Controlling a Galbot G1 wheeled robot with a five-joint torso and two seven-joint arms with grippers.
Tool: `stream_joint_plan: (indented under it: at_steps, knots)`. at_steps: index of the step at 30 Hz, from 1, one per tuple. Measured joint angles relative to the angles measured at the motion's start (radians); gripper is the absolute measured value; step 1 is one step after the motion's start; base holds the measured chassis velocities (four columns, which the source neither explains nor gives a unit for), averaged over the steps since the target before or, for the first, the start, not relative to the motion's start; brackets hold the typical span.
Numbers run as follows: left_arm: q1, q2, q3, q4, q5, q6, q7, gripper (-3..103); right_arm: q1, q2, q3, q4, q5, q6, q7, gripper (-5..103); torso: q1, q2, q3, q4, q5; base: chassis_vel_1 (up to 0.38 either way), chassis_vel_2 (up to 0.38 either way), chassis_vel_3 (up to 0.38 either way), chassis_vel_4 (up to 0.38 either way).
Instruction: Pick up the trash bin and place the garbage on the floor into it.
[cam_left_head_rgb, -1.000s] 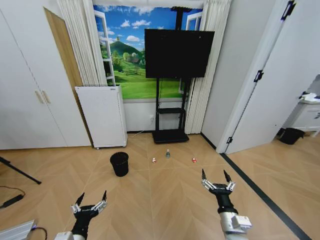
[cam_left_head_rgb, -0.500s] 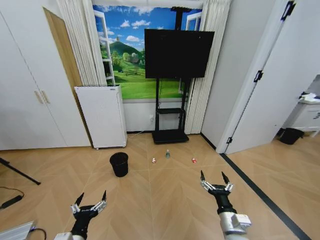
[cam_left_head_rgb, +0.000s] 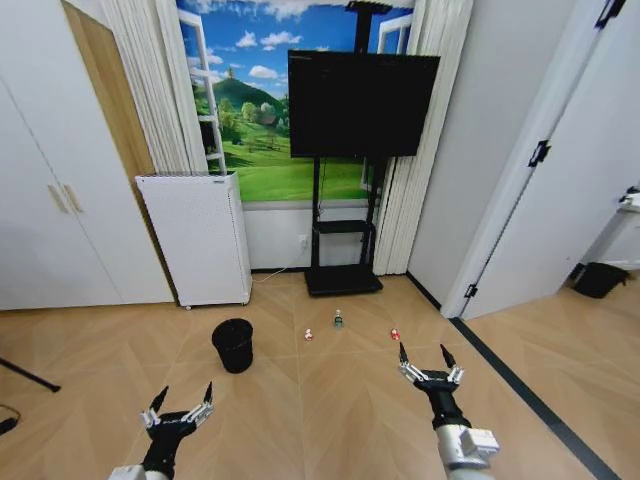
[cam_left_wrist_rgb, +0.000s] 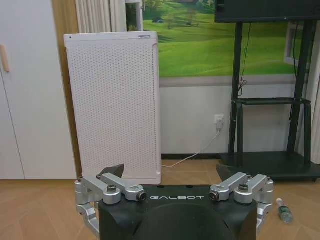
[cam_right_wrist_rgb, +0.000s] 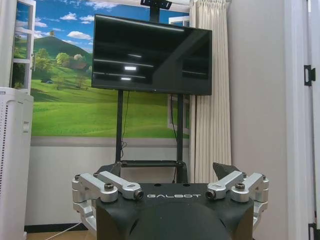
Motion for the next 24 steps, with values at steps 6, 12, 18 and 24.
stream_joint_plan:
  at_steps: [6,12,18,24]
  knots:
    - [0.001,0.001,-0.002,-0.004,-0.003,0.000,0.000,100,-0.001,0.002,-0.001,0.000,0.000,0.001,-0.001,100,0.000,0.000,0.000,0.0000,-0.0001,-0.346,0.345,0.335,-0.329]
    - [0.007,-0.002,0.001,-0.005,0.003,0.001,0.002,100,-0.004,0.002,0.002,0.000,0.001,0.005,-0.001,100,0.000,0.000,0.000,0.0001,-0.0003,-0.345,0.367,0.375,-0.360]
    - [0.011,-0.004,0.005,-0.007,0.010,0.000,0.005,100,-0.006,0.000,0.006,-0.006,0.001,0.019,0.000,100,0.000,0.000,0.000,0.0000,-0.0001,-0.343,0.346,0.353,-0.356]
    - [0.013,-0.003,-0.002,-0.008,0.010,-0.001,0.005,100,-0.006,-0.001,0.001,-0.008,0.000,0.019,0.001,100,0.000,0.000,0.000,0.0001,-0.0001,-0.355,0.346,0.338,-0.338]
